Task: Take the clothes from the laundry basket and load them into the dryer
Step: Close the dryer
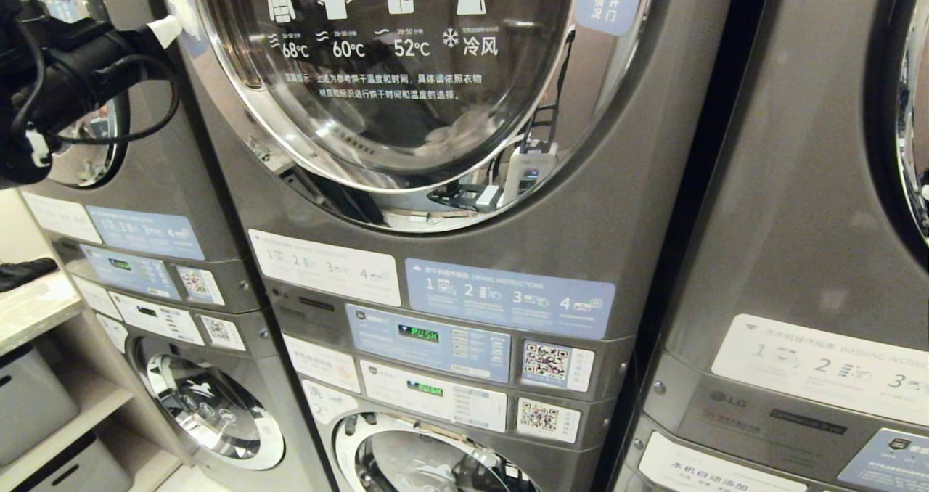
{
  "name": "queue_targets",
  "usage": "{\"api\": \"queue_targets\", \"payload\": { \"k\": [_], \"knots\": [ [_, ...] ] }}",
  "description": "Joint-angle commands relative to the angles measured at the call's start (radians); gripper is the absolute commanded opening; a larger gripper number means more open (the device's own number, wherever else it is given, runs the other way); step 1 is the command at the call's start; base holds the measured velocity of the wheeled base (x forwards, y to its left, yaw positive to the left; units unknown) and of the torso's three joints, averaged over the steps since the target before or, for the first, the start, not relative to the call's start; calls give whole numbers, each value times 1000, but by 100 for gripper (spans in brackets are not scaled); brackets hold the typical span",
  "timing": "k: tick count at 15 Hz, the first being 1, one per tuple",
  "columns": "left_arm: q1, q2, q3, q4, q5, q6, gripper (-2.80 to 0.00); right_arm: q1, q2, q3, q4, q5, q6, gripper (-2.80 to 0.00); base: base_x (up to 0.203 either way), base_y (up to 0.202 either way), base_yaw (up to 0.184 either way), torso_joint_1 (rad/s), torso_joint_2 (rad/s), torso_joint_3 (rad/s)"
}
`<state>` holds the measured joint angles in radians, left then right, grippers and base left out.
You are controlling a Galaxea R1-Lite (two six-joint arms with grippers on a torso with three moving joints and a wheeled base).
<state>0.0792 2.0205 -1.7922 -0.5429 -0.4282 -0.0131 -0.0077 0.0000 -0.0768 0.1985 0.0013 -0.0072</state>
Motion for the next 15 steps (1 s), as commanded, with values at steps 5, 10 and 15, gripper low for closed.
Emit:
{"api": "queue_targets", "payload": {
  "k": [5, 10, 15],
  "knots": [
    [-13, 21, -3, -4, 2, 6, -280, 0, 0, 0, 1, 0, 0, -280, 0, 0, 0, 0, 0, 0],
    [7, -159, 38, 1, 152, 45, -280, 0, 0, 0, 1, 0, 0, -280, 0, 0, 0, 0, 0, 0],
    [55, -479, 262, 12, 211, 117, -280, 0, 0, 0, 1, 0, 0, -280, 0, 0, 0, 0, 0, 0]
  ]
}}
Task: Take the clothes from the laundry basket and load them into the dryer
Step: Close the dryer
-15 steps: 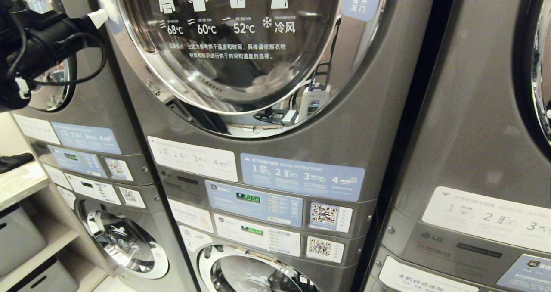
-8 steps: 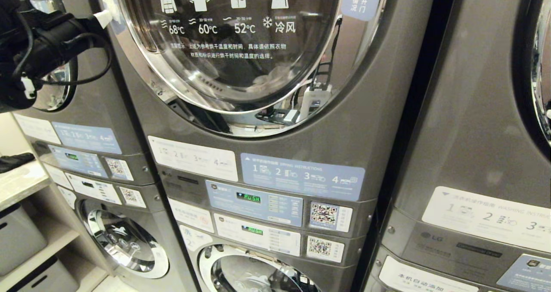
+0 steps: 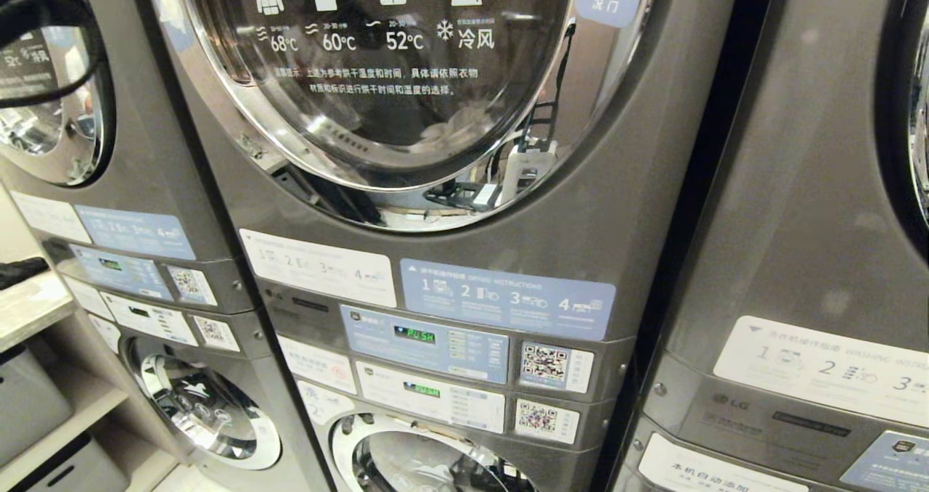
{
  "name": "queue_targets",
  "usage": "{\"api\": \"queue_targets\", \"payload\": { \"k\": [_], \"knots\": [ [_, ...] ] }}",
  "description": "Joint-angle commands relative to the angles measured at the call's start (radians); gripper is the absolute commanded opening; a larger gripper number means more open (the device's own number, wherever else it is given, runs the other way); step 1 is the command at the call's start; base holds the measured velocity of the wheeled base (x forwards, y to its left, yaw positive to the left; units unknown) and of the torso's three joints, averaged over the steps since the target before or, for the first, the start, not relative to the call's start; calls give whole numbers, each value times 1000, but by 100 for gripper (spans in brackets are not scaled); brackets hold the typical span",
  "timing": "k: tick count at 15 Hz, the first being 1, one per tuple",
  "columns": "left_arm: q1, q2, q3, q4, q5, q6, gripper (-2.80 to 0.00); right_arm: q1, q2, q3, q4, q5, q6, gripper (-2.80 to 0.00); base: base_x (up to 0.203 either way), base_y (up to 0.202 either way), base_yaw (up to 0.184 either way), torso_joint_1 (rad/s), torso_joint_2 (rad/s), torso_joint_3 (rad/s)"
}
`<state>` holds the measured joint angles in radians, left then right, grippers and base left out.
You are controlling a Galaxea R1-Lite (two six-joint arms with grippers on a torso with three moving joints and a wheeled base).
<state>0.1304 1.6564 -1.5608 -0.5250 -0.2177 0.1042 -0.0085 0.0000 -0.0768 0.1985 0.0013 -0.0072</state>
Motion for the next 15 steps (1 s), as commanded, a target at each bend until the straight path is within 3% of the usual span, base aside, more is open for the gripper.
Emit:
{"api": "queue_targets", "payload": {
  "k": [1, 3, 10, 12, 15],
  "knots": [
    [8, -192, 100, 8, 7, 7, -280, 1, 0, 0, 1, 0, 0, -280, 0, 0, 0, 0, 0, 0],
    [11, -377, 333, 63, 26, 23, -280, 1, 0, 0, 1, 0, 0, -280, 0, 0, 0, 0, 0, 0],
    [15, -1013, 1381, 241, 46, 37, -280, 1, 0, 0, 1, 0, 0, -280, 0, 0, 0, 0, 0, 0],
    [15, -1184, 1534, 333, 72, 43, -280, 1, 0, 0, 1, 0, 0, -280, 0, 0, 0, 0, 0, 0],
    [13, -1374, 1541, 540, 156, 41, -280, 1, 0, -1, 1, 0, 0, -280, 0, 0, 0, 0, 0, 0]
  ]
}}
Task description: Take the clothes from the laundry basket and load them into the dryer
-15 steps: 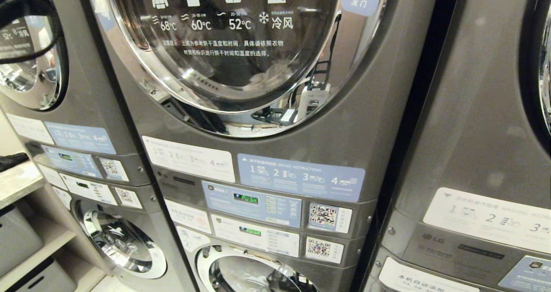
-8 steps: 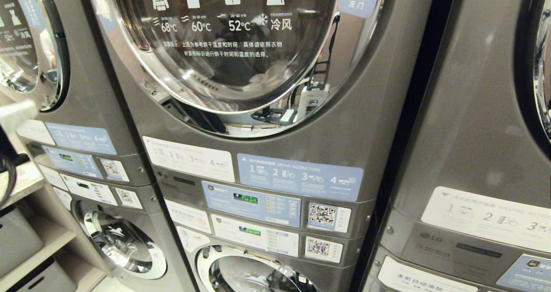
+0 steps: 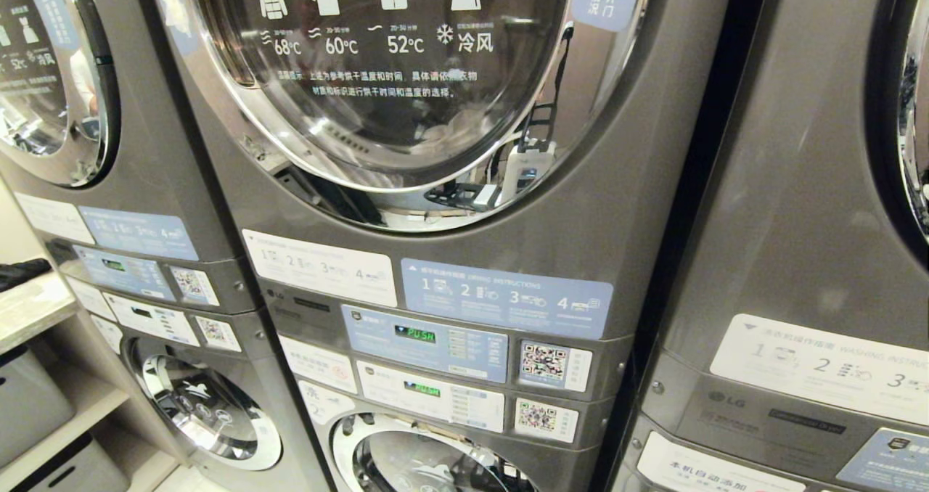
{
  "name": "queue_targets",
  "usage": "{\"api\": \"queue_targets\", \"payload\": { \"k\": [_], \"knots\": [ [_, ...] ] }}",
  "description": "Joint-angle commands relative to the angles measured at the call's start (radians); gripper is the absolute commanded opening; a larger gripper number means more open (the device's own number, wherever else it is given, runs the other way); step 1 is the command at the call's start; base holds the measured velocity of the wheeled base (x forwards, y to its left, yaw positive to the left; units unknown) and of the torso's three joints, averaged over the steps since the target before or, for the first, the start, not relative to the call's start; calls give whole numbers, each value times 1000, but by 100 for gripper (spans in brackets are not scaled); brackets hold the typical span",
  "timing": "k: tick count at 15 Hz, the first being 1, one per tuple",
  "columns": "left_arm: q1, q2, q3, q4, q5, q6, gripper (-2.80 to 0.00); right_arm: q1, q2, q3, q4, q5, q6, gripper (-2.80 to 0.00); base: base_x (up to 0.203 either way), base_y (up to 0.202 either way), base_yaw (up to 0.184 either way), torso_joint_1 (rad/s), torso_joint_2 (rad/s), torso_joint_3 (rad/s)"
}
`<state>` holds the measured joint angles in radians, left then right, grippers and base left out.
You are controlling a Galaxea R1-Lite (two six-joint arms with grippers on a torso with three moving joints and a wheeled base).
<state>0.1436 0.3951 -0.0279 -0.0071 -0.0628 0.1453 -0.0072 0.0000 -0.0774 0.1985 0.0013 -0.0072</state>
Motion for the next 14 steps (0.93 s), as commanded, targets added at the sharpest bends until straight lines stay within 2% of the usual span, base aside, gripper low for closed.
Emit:
{"api": "queue_targets", "payload": {
  "k": [1, 3, 4, 8, 13, 14],
  "knots": [
    [-1, -116, 3, 71, 5, -2, -280, 0, 0, -1, 1, 0, 0, -280, 0, 0, 0, 0, 0, 0],
    [-2, -114, 5, 71, 6, -4, -280, 0, 0, -1, 1, 0, -3, -280, 0, 0, 0, 0, 0, 0],
    [-25, -114, 5, 70, 6, -6, -280, 0, 0, -1, 1, 0, -2, -280, 0, 0, 0, 0, 0, 0],
    [-189, -143, 3, 75, 6, -30, -280, 0, 0, -1, 1, 0, -2, -280, 0, 0, 0, 0, 0, 0],
    [-156, -393, 5, 72, 15, -41, -280, 0, 0, -1, 1, 2, -12, -280, 0, 0, 0, 0, 0, 0],
    [-152, -400, 5, 71, 38, -75, -280, 0, 0, -1, 1, 5, -11, -280, 0, 0, 0, 0, 0, 0]
  ]
}}
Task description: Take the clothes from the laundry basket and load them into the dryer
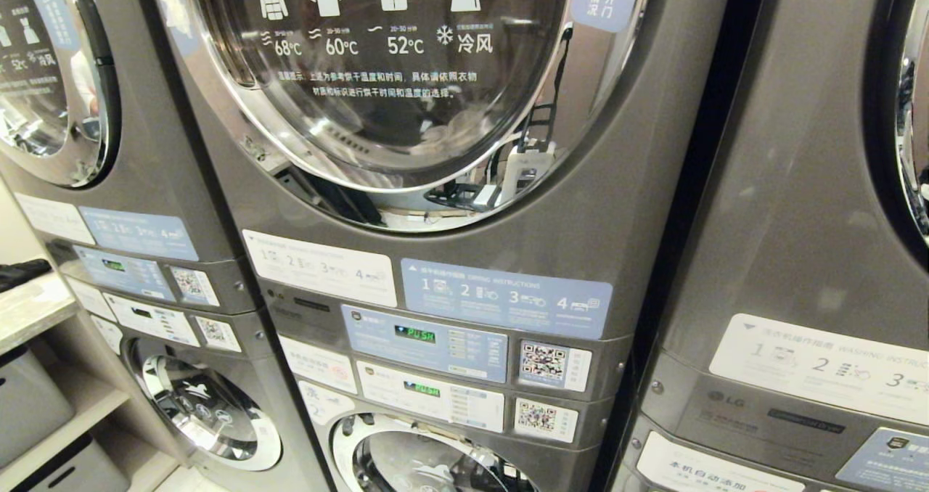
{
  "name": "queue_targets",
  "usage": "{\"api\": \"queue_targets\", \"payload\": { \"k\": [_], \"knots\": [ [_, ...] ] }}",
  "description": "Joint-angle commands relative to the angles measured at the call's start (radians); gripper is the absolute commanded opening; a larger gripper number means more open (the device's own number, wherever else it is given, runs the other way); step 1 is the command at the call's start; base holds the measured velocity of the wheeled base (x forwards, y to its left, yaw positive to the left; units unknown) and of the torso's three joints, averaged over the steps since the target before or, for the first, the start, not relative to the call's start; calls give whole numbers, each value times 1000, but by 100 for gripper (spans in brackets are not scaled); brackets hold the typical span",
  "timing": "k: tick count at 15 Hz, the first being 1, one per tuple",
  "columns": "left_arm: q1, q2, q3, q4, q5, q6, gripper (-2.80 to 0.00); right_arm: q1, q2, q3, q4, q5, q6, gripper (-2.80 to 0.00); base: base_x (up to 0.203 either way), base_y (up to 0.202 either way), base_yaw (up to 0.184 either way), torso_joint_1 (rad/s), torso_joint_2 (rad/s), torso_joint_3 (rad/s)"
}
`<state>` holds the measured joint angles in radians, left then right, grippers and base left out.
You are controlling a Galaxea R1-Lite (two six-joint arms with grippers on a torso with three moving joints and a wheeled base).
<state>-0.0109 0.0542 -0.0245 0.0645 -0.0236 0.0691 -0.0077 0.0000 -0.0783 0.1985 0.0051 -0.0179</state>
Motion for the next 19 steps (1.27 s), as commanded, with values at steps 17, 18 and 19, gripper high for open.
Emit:
{"api": "queue_targets", "payload": {
  "k": [17, 18, 19],
  "knots": [
    [5, -54, 5, -5, 8, 50, -280, 0, 0, 0, 1, -7, 8, -280, 0, 0, 0, 0, 0, 0],
    [5, -54, 5, -5, 8, 51, -280, 0, 0, 0, 1, -7, 9, -280, 0, 0, 0, 0, 0, 0],
    [5, -54, 5, -5, 9, 49, -280, 0, 0, 0, 1, -7, 9, -280, 0, 0, 0, 0, 0, 0]
  ]
}}
